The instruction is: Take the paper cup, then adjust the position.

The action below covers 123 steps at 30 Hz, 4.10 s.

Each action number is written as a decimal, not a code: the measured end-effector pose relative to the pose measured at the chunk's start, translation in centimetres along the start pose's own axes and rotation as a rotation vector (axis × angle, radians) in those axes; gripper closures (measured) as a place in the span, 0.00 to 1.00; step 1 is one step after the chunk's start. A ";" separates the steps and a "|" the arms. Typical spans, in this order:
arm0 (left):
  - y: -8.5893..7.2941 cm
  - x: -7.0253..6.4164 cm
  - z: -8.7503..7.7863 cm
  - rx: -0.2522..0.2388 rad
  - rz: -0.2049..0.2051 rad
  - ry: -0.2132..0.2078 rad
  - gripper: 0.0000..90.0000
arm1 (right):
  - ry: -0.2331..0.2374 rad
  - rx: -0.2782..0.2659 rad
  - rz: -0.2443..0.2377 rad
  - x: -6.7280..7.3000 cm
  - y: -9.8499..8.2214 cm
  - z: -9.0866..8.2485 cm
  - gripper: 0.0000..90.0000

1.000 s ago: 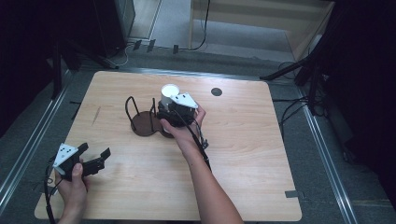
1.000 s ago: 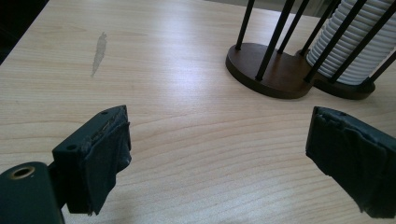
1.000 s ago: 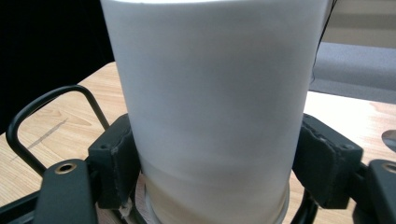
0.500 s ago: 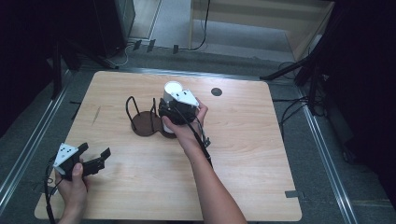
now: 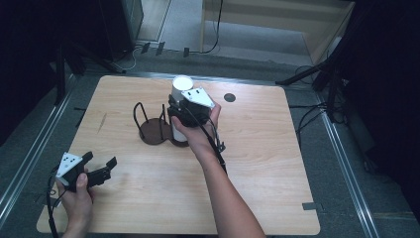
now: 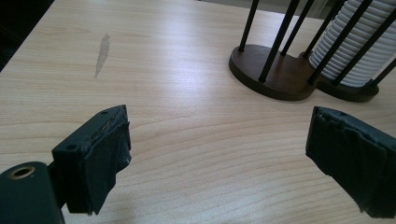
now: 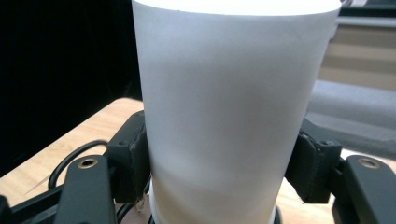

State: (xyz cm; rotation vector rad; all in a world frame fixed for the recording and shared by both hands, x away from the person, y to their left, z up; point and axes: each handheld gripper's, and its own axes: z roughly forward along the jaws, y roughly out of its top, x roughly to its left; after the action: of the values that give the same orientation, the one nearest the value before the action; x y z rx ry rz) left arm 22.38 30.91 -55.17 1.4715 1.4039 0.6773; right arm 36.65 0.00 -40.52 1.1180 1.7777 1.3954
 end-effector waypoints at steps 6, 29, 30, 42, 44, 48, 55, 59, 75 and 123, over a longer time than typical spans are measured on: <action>0.0 0.0 0.0 -0.003 -0.006 -0.002 0.08 | -0.001 -0.039 -0.009 0.1 1.3 -1.0 0.38; 0.0 -0.2 0.1 -0.003 0.023 0.014 0.08 | -0.053 -0.071 0.025 -3.3 1.7 -5.6 0.37; 0.0 -0.2 0.1 -0.001 0.023 0.014 0.08 | -0.055 -0.075 0.022 -3.6 1.6 -5.9 0.37; 0.0 -0.2 0.1 -0.008 0.010 0.016 0.08 | -0.101 -0.055 0.032 -7.0 -1.7 -9.3 0.37; 0.0 -0.1 0.0 -0.008 0.009 0.014 0.08 | -0.108 -0.046 0.049 -7.7 -2.5 -9.9 0.37; 0.1 0.0 0.1 -0.005 0.000 0.007 0.08 | -0.134 -0.041 0.075 -9.1 -4.2 -11.1 0.37; 0.1 0.0 0.0 -0.010 0.005 -0.013 0.08 | -0.163 -0.027 0.098 -10.7 -6.9 -12.9 0.37; 0.1 -0.2 0.0 -0.003 0.020 -0.014 0.08 | -0.165 -0.005 0.107 -11.2 -8.5 -13.5 0.37; 1.9 -3.5 0.3 0.018 0.042 -0.110 0.07 | -0.165 -0.004 0.124 -12.7 -11.5 -15.4 0.37; 5.2 -15.7 3.0 0.103 0.196 -0.458 0.08 | -0.020 0.107 -0.014 -3.4 -15.4 -12.7 0.38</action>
State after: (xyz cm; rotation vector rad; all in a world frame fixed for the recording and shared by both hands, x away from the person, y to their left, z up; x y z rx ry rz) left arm 24.39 15.66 -48.25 1.7296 0.9616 0.3546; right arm 23.51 -10.07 -52.25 1.1685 1.8609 1.2898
